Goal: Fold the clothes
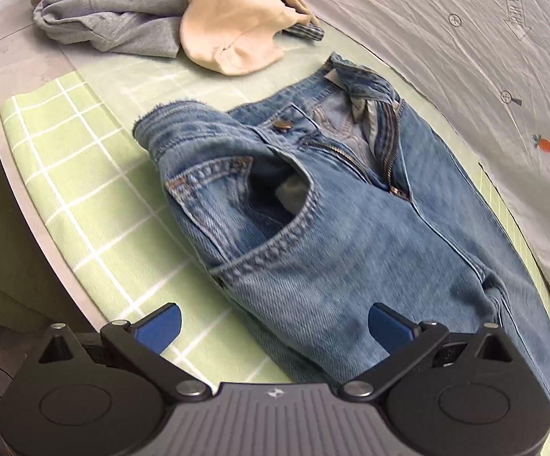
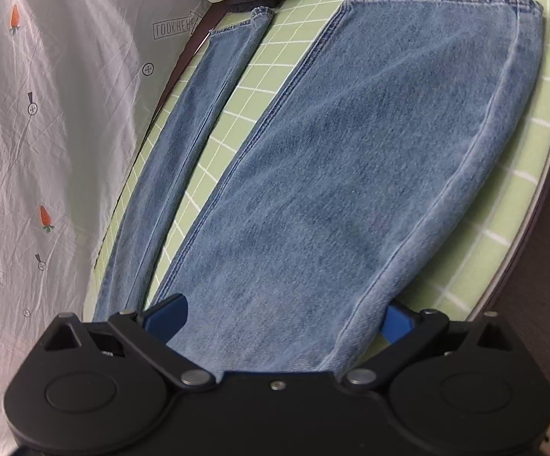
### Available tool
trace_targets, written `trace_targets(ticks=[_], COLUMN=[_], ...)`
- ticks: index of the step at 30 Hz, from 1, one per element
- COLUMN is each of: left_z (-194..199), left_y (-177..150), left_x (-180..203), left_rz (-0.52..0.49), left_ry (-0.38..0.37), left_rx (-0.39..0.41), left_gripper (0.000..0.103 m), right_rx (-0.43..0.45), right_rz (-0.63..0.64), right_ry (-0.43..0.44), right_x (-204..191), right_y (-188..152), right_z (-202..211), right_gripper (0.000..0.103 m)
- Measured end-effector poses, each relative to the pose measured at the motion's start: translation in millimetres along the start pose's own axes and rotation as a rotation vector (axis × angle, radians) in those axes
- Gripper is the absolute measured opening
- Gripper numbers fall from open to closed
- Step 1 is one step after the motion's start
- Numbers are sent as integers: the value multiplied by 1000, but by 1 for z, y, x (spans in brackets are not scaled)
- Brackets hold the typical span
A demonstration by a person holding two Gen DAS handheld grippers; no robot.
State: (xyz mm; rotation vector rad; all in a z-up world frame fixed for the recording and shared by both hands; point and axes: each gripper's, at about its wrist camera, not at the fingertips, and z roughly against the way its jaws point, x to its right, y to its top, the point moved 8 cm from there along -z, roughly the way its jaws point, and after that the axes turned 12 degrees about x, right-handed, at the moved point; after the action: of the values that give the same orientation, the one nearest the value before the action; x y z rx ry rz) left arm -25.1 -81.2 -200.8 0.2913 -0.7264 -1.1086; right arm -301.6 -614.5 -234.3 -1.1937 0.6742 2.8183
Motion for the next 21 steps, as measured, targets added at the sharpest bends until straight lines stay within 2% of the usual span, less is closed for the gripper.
trace_targets(ticks=[7,15,20,21], left_z=[-12,-16,-14,-13], left_y=[29,37,41,42], left_x=[-17,-20,-25,-25], left_rz=[38,95,163,176], left_ry=[15,54,86,91], left_rx=[39,81,115,119], left_gripper=[103,101,85,72], right_rx=[41,103,234,264], right_rz=[-119,-333,-423,-427], right_ry=[27,98,60,41], right_x=[5,30,55,60], right_y=[-8,17,54,63], right_z=[6,3,9,11], right_gripper=[103,103,103,103])
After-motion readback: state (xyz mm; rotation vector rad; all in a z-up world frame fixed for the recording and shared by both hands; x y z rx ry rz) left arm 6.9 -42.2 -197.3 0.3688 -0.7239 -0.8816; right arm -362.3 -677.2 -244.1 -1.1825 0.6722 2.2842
